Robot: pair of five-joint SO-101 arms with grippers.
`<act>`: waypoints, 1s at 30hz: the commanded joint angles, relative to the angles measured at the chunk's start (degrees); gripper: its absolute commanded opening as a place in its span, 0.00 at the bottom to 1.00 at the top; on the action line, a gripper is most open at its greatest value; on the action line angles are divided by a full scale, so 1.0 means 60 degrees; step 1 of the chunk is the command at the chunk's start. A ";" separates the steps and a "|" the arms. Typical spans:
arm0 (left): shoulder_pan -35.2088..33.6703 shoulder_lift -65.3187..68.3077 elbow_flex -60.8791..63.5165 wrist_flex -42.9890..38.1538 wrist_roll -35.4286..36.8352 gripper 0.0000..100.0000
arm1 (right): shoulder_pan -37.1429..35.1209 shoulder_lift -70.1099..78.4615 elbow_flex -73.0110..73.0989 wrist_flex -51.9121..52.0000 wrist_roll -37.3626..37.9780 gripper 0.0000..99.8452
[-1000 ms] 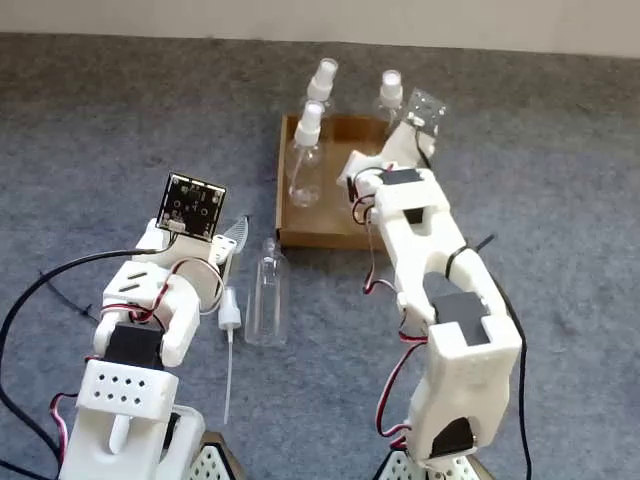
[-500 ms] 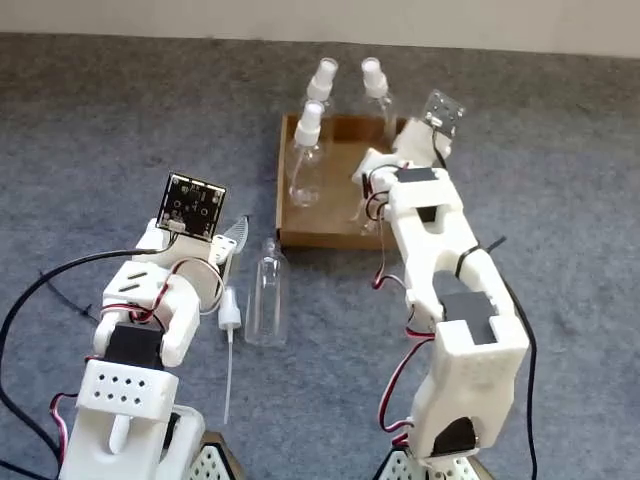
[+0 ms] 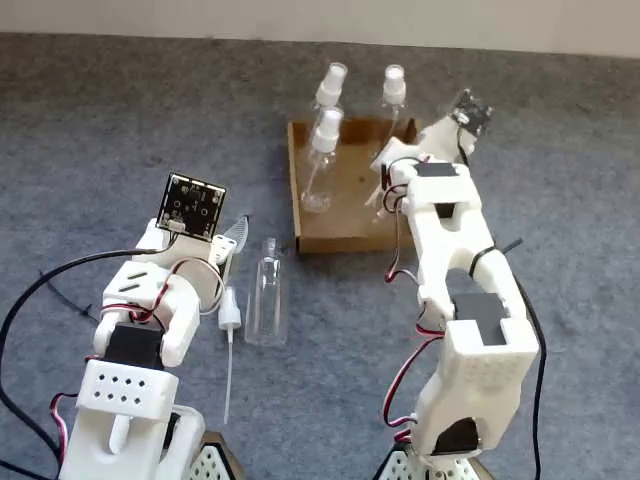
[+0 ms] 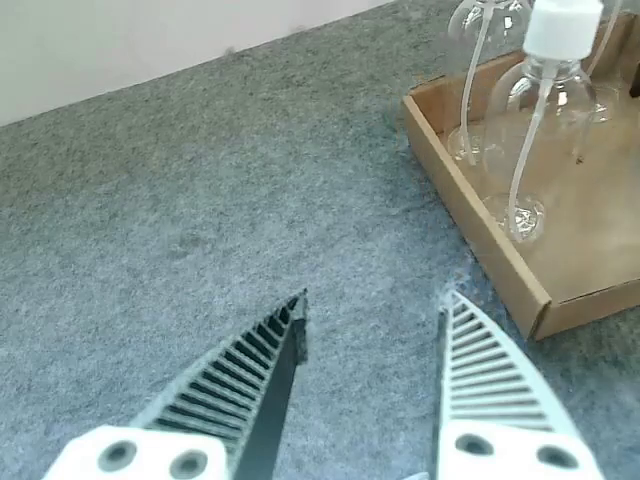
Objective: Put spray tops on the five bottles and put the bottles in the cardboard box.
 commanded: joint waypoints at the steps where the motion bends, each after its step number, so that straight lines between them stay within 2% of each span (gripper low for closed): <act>1: -0.0051 -0.0081 -0.0022 -0.0249 0.0044 0.19 | 0.0286 -0.1429 -0.0505 -0.0154 -0.0103 0.12; 15: -0.0051 -0.0081 -0.0022 -0.0249 0.0044 0.19 | 0.0916 -0.4125 0.0256 0.0125 -0.0015 0.12; 21: -0.0051 -0.0081 -0.0022 -0.0249 0.0044 0.19 | 0.0960 -0.4886 0.0974 -0.0198 0.1788 0.11; 23: -0.0051 -0.0081 -0.0022 -0.0249 0.0044 0.19 | 0.0974 -0.5238 0.1678 -0.0945 0.2535 0.07; 26: -0.0051 -0.0081 -0.0022 -0.0249 0.0044 0.19 | 0.0930 -0.6147 0.3685 -0.3114 0.3692 0.00; 30: -0.0051 -0.0081 -0.0022 -0.0249 0.0044 0.19 | 0.0755 -0.7319 0.7055 -0.6689 0.5040 0.00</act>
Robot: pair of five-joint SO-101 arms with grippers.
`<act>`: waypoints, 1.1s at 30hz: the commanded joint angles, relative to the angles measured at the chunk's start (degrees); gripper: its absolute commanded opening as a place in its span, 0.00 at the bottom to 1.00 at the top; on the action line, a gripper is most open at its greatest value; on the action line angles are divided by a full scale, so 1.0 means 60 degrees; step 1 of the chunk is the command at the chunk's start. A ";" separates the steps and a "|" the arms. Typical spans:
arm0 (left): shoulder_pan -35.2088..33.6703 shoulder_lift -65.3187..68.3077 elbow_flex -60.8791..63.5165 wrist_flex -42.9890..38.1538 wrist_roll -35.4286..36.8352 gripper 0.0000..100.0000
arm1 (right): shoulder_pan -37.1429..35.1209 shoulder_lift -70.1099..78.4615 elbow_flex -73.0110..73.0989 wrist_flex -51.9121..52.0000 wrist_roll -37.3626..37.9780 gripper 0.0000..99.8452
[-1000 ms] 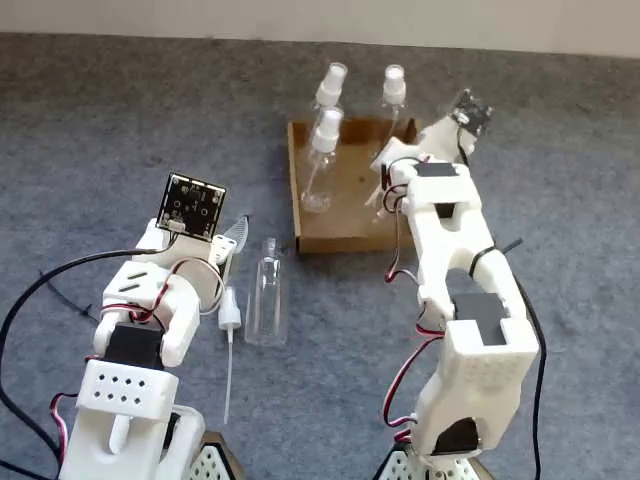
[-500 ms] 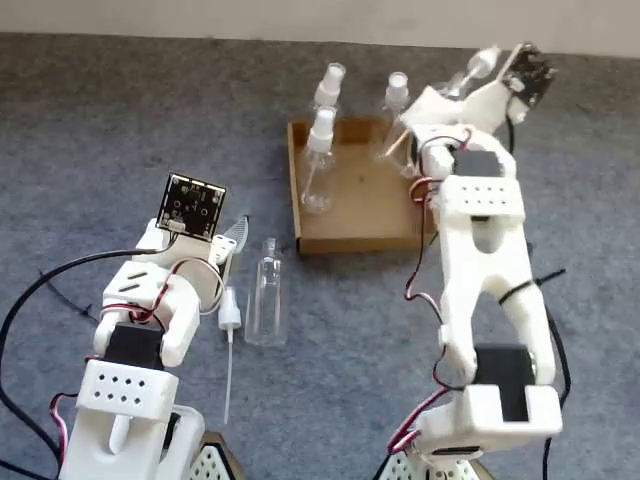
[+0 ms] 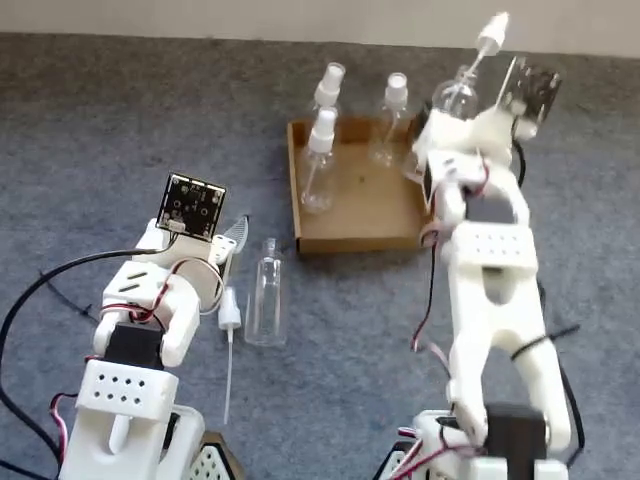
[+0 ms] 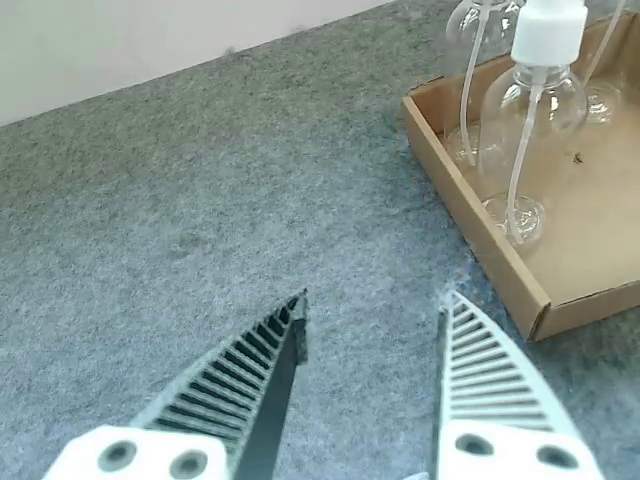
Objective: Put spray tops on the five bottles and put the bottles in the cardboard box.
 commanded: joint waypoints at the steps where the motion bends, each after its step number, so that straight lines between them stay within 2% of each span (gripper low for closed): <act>1: -0.0051 -0.0081 -0.0022 -0.0249 0.0044 0.19 | -0.0125 -0.1150 0.2703 -0.3289 0.1289 0.00; 4: -0.0037 -0.0081 -0.0022 -0.0249 0.0044 0.19 | -0.0183 -0.1165 0.3275 -0.3993 0.1832 0.00; 10: -0.0037 -0.0081 -0.0022 -0.0249 0.0044 0.19 | -0.0168 -0.1531 0.3275 -0.3978 0.1832 0.00; 15: 0.0051 -0.0081 -0.0022 -0.0249 0.0000 0.19 | -0.0432 -0.3143 0.3436 -0.3875 0.1905 0.00; 24: 0.0256 -0.0154 -0.0022 -0.0190 0.0000 0.19 | -0.1004 -0.7128 0.5267 -0.2425 0.2916 0.00; 29: 0.0256 -0.0154 -0.0037 -0.0190 0.0000 0.20 | -0.1458 -0.6821 0.4271 -0.1253 0.3033 0.00; 33: 0.0271 -0.0168 -0.0037 -0.0190 0.0000 0.20 | -0.2000 -0.7626 0.3436 -0.0168 0.3033 0.01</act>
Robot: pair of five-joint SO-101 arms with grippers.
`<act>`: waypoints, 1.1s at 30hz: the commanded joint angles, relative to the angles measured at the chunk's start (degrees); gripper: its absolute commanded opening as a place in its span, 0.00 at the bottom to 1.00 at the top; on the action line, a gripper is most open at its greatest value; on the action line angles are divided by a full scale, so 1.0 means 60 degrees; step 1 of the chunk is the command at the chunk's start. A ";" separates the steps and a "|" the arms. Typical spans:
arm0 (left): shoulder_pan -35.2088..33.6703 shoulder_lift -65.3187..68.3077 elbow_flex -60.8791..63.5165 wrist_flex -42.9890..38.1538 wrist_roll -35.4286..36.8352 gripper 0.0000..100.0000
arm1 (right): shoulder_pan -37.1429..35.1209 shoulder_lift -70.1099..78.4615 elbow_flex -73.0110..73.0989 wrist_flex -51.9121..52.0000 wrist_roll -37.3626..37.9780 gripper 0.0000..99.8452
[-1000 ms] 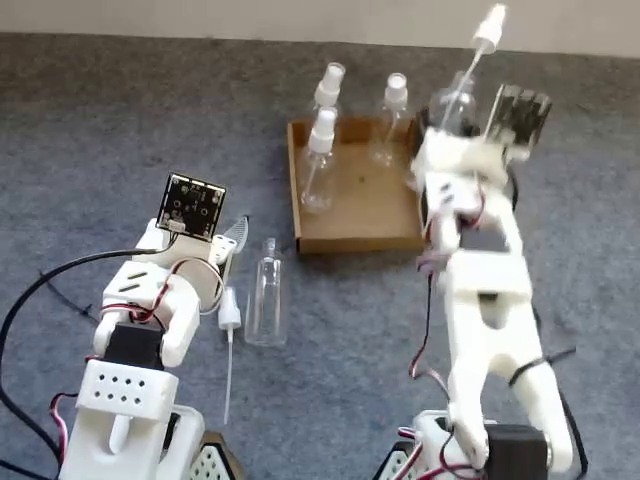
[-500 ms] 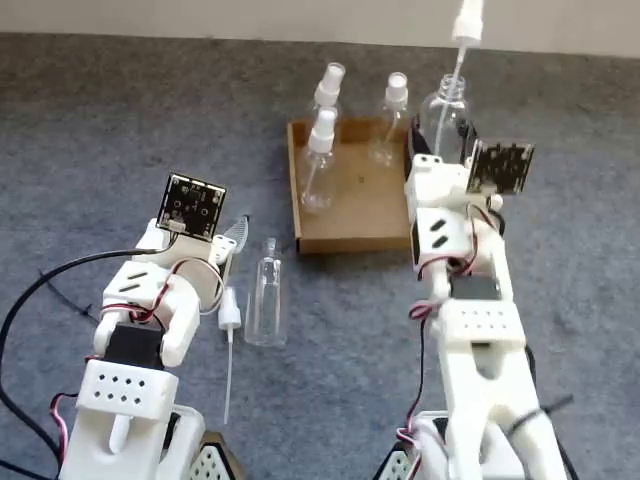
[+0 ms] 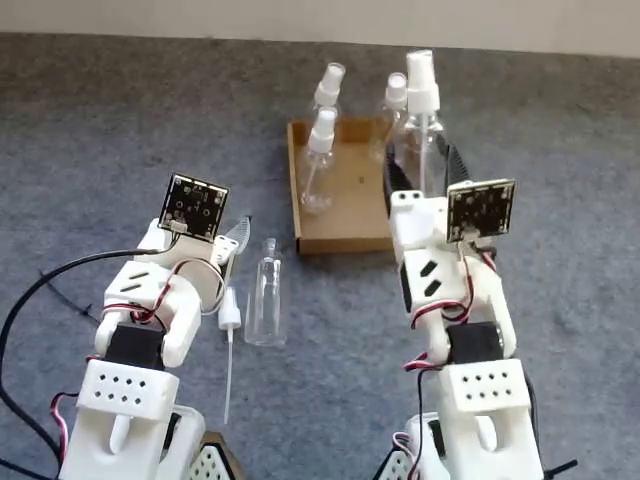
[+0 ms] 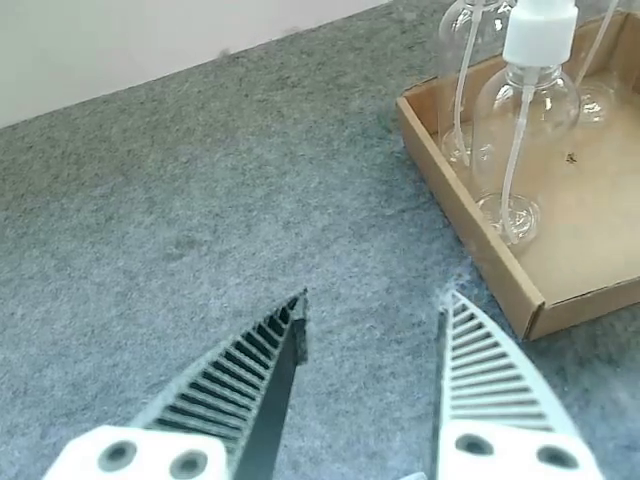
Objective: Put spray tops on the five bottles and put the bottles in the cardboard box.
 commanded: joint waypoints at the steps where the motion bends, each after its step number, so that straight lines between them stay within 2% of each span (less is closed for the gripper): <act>1: 0.0183 -0.0168 -0.0037 -0.0190 0.0000 0.20 | -0.0491 -0.0828 -0.1223 0.0593 0.0088 0.01; 4: 0.0388 -0.0168 -0.0051 -0.0190 0.0000 0.20 | -0.0520 -0.0198 -0.1648 0.1297 0.0088 0.03; 8: 0.1311 -0.0183 -0.0110 0.0308 -0.0029 0.20 | -0.0842 0.1414 -0.3245 0.3363 -0.0161 0.15; 10: 0.1634 -0.0198 -0.0139 0.0557 -0.0029 0.20 | -0.1048 0.1722 -0.3832 0.3685 -0.0586 0.17; 12: 0.1780 -0.0432 -0.0110 0.0615 -0.0029 0.21 | -0.1370 0.1707 -0.4256 0.3656 -0.0835 0.14; 15: 0.1839 -0.1048 -0.0051 0.0982 -0.0029 0.24 | -0.1678 0.1355 -0.4403 0.3670 -0.0923 0.02; 17: 0.1766 -0.1516 -0.0051 0.1201 -0.0029 0.24 | -0.1546 0.0725 -0.4403 0.3700 -0.0923 0.01; 21: 0.1326 -0.2249 0.0388 0.1187 -0.0029 0.23 | -0.0022 -0.1194 -0.3275 0.3656 -0.0938 0.00; 26: 0.1238 -0.2498 0.0564 0.1172 -0.0029 0.23 | 0.1048 -0.3582 -0.0813 0.3407 -0.0952 0.00; 30: 0.1824 -0.2498 0.0579 0.1216 -0.0029 0.23 | 0.0916 -0.4388 0.1121 0.2571 -0.2022 0.00; 33: 0.2425 -0.2498 0.0564 0.1231 -0.0029 0.24 | -0.0095 -0.3890 0.0755 0.2381 -0.1993 0.00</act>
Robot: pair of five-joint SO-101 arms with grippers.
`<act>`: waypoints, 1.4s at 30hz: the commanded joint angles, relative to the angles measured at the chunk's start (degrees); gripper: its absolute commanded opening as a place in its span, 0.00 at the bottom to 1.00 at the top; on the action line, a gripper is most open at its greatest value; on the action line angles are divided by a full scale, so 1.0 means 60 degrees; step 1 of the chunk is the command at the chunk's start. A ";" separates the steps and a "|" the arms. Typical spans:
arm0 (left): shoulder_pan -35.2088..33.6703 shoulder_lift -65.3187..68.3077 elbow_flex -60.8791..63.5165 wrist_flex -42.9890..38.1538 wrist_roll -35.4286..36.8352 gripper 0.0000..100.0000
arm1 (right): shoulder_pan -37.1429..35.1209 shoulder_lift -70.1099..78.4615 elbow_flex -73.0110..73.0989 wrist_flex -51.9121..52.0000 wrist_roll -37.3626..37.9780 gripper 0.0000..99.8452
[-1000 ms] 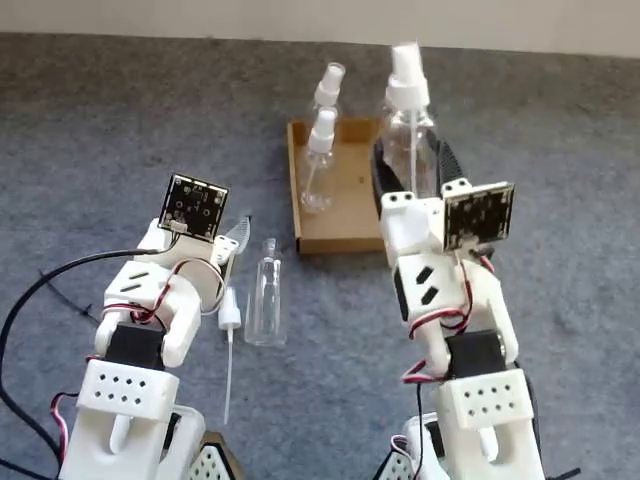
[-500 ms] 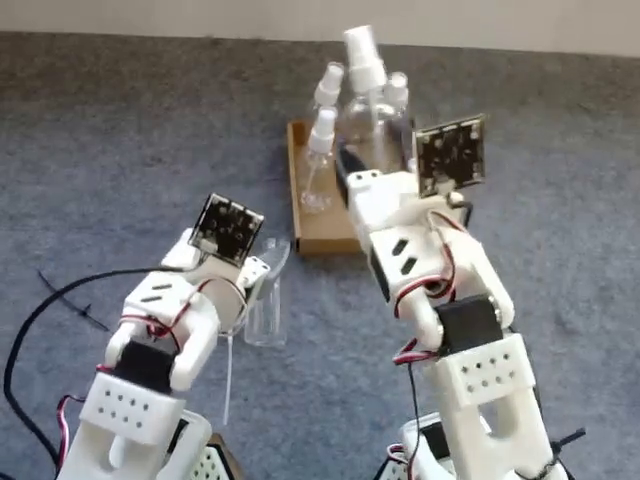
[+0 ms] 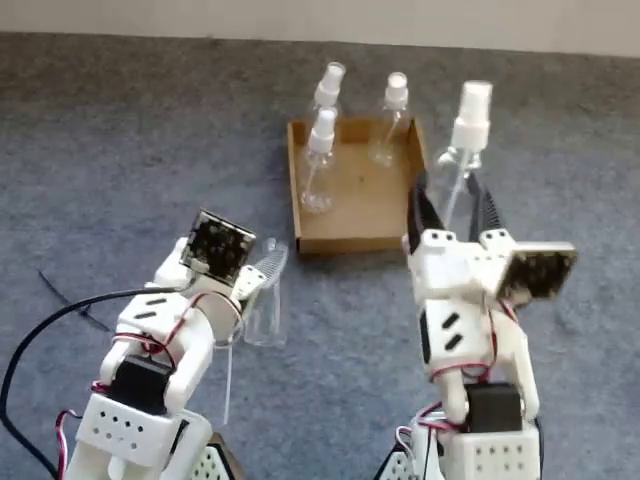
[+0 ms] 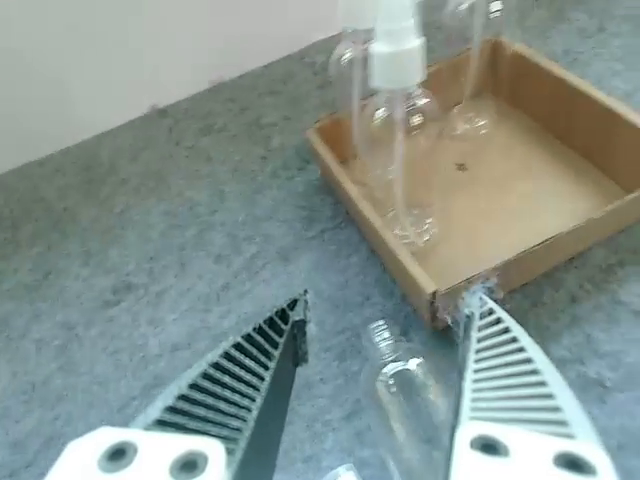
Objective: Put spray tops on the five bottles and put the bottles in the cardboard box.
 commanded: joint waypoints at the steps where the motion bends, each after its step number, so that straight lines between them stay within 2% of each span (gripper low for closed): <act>1: 0.0945 -0.0139 -0.0154 0.0044 -0.0029 0.24 | -0.1106 0.0476 -0.0330 -0.0476 -0.0088 0.00; 3: 0.1473 -0.0212 -0.0271 0.0161 -0.0029 0.24 | -0.1736 0.1267 -0.0432 -0.0491 -0.0073 0.00; 7: 0.2718 -0.0227 -0.1194 0.1421 0.0029 0.31 | -0.2410 0.2674 -0.1165 -0.0491 -0.0103 0.00; 10: 0.3084 -0.0227 -0.1751 0.1890 0.0029 0.35 | -0.2967 0.3275 -0.1429 -0.0447 -0.0117 0.00; 19: 0.3055 -0.0227 -0.1795 0.1890 0.0029 0.35 | -0.4564 0.3055 -0.1355 -0.0432 -0.0132 0.00; 23: 0.2366 -0.0227 -0.1663 0.1861 0.0029 0.35 | -0.4974 0.1912 -0.0974 -0.0344 -0.0132 0.00; 28: 0.1722 -0.0227 -0.1106 0.0791 0.0044 0.35 | -0.5429 0.0549 -0.0711 0.0842 -0.0513 0.00; 36: 0.1707 -0.0227 -0.0857 0.0264 0.0059 0.35 | -0.5751 0.0286 -0.0125 0.0916 -0.0454 0.00; 42: 0.1648 -0.0227 -0.0828 -0.0308 0.0542 0.24 | -0.5751 0.0271 0.0110 0.0916 -0.0454 0.00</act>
